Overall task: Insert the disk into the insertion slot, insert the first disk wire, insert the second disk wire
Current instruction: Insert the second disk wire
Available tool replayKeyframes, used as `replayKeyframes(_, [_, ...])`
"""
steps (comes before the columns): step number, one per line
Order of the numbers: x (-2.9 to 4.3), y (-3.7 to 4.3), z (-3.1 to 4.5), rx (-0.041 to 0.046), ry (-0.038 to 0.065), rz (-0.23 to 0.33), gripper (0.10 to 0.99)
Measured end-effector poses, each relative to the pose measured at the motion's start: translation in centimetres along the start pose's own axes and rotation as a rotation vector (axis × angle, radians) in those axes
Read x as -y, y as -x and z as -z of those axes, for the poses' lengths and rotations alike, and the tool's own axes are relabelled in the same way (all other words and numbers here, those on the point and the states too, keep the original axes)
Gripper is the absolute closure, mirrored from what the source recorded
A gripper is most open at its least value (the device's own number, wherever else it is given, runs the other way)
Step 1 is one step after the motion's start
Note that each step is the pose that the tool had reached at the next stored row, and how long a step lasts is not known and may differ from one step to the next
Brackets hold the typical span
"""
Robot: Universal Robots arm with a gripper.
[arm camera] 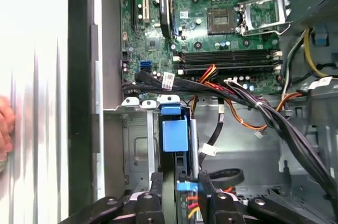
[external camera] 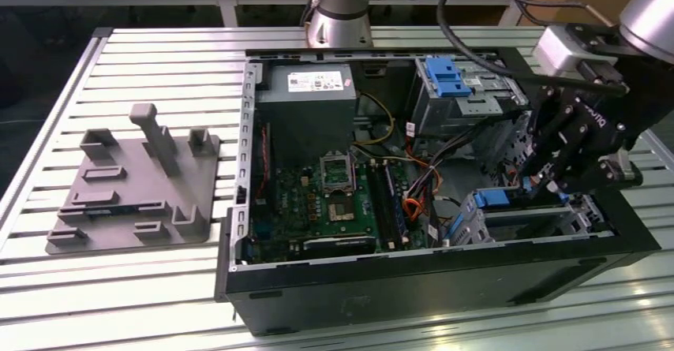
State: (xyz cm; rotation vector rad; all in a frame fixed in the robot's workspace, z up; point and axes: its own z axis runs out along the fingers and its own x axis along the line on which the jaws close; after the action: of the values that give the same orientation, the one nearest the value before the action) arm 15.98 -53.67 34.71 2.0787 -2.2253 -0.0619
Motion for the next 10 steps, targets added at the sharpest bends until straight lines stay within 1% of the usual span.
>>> replayKeyframes(6, [-0.26, -0.08, 2.68, 0.0002, 0.000, -0.002, 0.694])
replayKeyframes(7, [-0.31, -0.09, 3.17, 0.0002, 0.000, -0.002, 0.706])
replayKeyframes(9, [-0.44, -0.11, 4.07, 0.0002, -0.001, -0.003, 0.835])
replayKeyframes(10, [-0.52, -0.11, 4.50, 0.0004, -0.002, -0.003, 0.835])
